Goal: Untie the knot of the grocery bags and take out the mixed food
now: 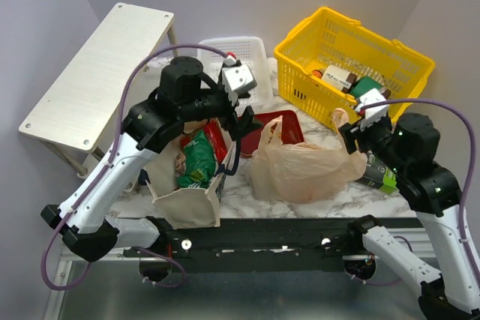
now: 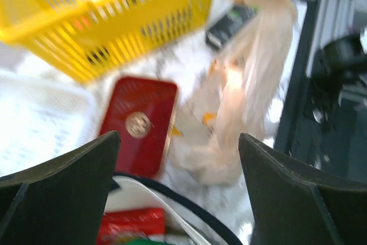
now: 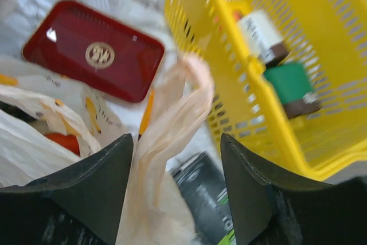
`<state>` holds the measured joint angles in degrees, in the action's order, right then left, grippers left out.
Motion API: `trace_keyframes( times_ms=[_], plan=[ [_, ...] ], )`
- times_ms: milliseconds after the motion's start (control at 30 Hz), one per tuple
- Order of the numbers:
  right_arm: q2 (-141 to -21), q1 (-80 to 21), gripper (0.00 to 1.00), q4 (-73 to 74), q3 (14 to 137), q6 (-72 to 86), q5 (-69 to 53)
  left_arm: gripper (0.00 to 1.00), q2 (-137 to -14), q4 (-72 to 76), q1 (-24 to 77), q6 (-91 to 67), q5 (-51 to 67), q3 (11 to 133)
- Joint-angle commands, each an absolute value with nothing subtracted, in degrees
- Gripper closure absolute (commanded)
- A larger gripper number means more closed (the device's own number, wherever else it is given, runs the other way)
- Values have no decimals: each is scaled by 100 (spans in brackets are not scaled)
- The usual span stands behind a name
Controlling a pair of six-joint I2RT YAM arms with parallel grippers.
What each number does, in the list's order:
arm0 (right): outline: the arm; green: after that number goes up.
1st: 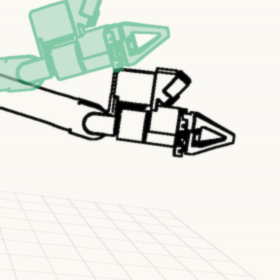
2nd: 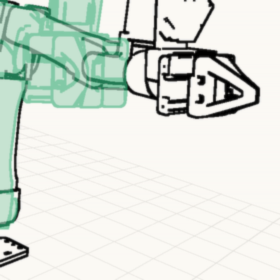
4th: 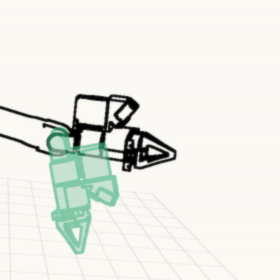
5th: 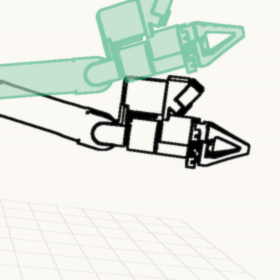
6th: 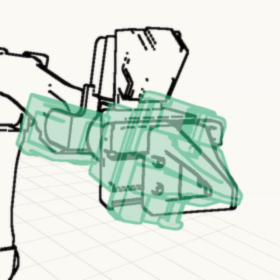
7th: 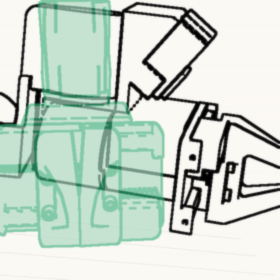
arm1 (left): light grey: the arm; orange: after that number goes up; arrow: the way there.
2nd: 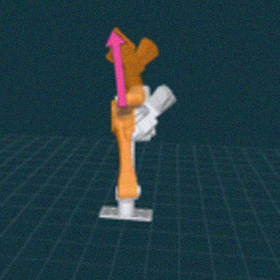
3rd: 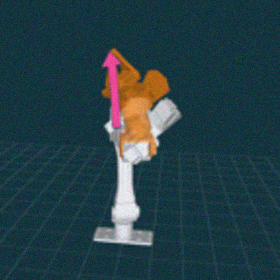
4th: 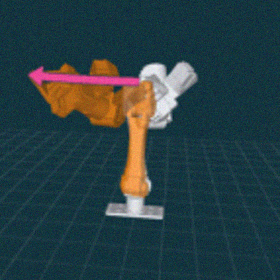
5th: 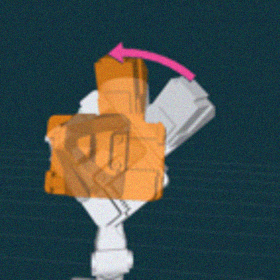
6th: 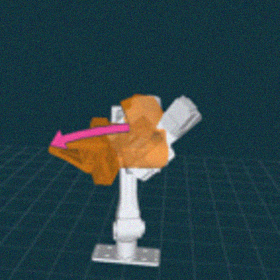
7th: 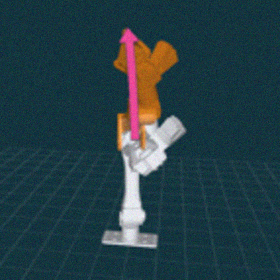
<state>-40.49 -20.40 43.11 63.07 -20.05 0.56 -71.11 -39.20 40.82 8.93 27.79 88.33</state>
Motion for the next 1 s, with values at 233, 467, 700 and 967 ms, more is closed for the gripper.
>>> trace_keyframes(
  times_ms=[233, 467, 700, 967],
  plan=[
    [-4553, -2030, 29, 5087, 7770, -3365, -3335, 2, -8989, -3936, 4061, 1055, 3875, 11521],
    [-4492, -2074, 28, 5986, 6857, -4639, -3912, 6, -10870, -5861, 4201, 1634, 4746, 13157],
    [-3877, -2249, 32, 5177, 5354, -5106, -3253, 6, -10907, -6144, 4517, 2153, 4412, 11983],
    [-3103, -2619, 87, 5509, 4799, -5282, -3269, 8, -10907, -6302, 4790, 2373, 4596, 10943]
  ],
)
